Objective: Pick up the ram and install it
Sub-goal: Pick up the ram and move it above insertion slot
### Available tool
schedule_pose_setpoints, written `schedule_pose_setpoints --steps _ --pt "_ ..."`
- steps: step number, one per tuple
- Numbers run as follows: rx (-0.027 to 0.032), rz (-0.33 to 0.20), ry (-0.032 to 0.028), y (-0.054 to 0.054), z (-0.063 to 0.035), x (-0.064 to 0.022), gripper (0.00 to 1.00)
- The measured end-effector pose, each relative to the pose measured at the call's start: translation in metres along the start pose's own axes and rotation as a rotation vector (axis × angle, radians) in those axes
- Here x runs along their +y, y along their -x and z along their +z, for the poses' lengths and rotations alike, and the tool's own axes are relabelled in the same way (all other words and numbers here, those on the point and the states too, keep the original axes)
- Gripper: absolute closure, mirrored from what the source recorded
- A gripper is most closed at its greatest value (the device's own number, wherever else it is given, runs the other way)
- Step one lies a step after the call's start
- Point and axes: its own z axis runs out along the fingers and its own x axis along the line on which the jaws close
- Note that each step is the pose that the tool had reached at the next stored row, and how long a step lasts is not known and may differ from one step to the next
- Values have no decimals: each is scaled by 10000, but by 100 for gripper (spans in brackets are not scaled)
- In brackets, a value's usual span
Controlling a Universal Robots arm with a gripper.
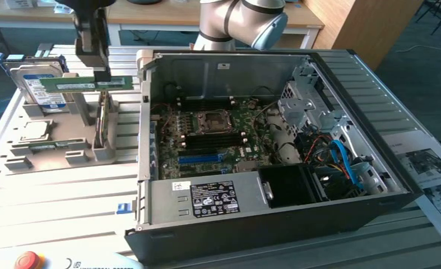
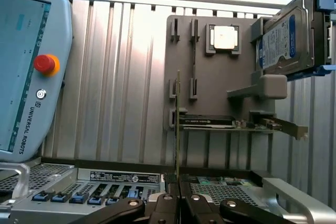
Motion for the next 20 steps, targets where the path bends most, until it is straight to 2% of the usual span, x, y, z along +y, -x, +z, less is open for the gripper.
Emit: schedule_pose_setpoints --steps 20 --pt "-1 0 40 -48 -55 -874 88"
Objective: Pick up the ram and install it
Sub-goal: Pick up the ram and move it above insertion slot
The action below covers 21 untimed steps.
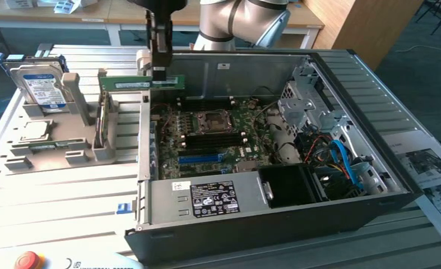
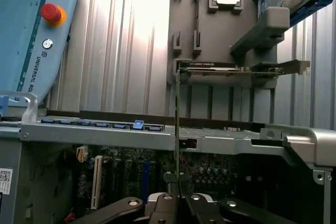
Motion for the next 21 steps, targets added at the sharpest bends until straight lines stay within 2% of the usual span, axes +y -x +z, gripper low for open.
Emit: schedule_pose_setpoints --steps 15,21 --pt "-1 -1 23 -37 -45 -679 88" --pt "-1 0 28 -50 -60 -906 88"
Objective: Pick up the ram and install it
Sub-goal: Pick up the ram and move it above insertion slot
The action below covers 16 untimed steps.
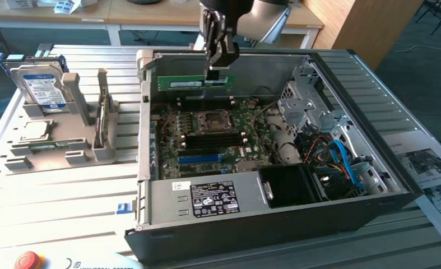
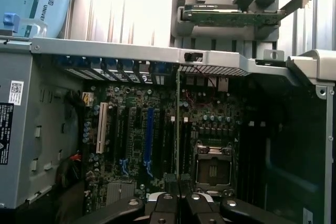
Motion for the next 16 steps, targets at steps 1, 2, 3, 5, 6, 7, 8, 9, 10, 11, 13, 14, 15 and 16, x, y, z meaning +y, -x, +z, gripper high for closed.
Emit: schedule_pose_setpoints --steps 1,2,3,5,6,7,8,9,10,11,13,14,15,16 --pt "1 -1 2 -1 -1 -9 88" --pt "0 0 1 -1 -1 -10 88" --pt "0 0 1 -1 -1 -10 88" --pt "-2 1 0 0 0 -10 88" --pt "-1 0 0 0 -1 -10 88" --pt "-1 0 0 0 -1 -19 88" --pt "-2 0 -1 -1 -2 -39 88" --pt "-1 0 0 -2 -4 -66 88" --pt "0 2 0 -4 -7 -97 88" --pt "-1 1 0 -5 -8 -124 88" --pt "1 -1 1 -8 -11 -159 88" --pt "0 -1 1 -8 -11 -161 88" --pt "0 0 1 -8 -11 -161 88" --pt "-2 0 0 -7 -11 -161 88"
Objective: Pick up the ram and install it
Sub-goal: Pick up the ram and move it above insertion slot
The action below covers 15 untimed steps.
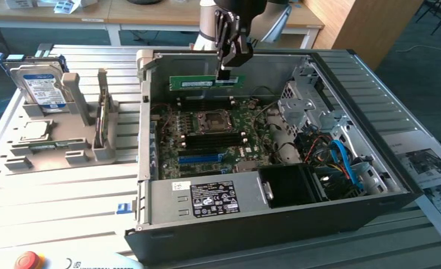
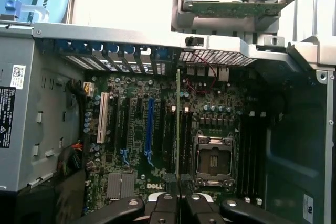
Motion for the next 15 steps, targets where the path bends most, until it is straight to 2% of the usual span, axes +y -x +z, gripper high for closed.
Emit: schedule_pose_setpoints --steps 11,12,15 --pt "1 1 4 0 -1 -16 88" --pt "-1 0 26 -1 -3 -45 88" --pt "-6 2 145 -6 -10 -146 88"
